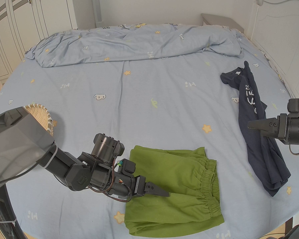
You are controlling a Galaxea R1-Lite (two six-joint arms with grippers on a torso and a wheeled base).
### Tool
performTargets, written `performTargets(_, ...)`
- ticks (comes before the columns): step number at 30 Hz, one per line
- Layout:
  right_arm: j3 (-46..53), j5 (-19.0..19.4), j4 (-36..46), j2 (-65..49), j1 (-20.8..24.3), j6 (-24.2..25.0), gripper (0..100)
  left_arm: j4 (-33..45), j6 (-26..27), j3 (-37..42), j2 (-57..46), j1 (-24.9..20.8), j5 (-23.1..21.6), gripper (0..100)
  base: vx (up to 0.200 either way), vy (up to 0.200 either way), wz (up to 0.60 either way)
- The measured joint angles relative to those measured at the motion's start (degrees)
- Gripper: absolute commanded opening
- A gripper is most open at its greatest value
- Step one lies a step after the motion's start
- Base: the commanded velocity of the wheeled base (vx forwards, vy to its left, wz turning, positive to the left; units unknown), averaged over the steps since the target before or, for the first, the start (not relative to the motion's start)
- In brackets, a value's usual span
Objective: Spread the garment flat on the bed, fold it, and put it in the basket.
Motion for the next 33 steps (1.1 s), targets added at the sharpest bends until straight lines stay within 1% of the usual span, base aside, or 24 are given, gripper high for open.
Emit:
performTargets(9,0.1,0.0,0.0,-0.1,0.0,0.0,100,0.3,-1.5,0.6,-1.7,0.2,0.3,0,0.000,0.000,0.00)
performTargets(15,0.1,0.0,0.0,0.0,-0.1,0.0,100,1.2,-7.9,1.1,-6.6,1.5,1.8,0,0.000,0.000,0.00)
performTargets(18,0.0,0.0,0.0,0.0,-0.1,0.0,100,3.6,-9.5,1.3,-10.7,3.2,2.4,0,0.000,0.000,0.00)
performTargets(19,0.0,0.0,0.0,0.0,-0.1,0.0,100,5.9,-9.5,1.2,-12.6,4.2,2.5,0,0.000,0.000,0.00)
performTargets(23,0.0,0.0,0.0,0.0,-0.1,0.0,100,14.1,-7.6,0.7,-17.7,7.4,2.8,0,0.000,0.000,0.00)
performTargets(28,0.1,0.1,0.0,0.0,0.0,0.0,100,25.0,-1.4,-0.5,-23.4,12.7,2.9,0,0.000,0.000,0.00)
performTargets(33,0.3,0.2,0.1,0.0,0.1,0.0,100,29.2,4.0,-1.9,-26.9,18.5,3.0,0,0.000,0.200,0.00)
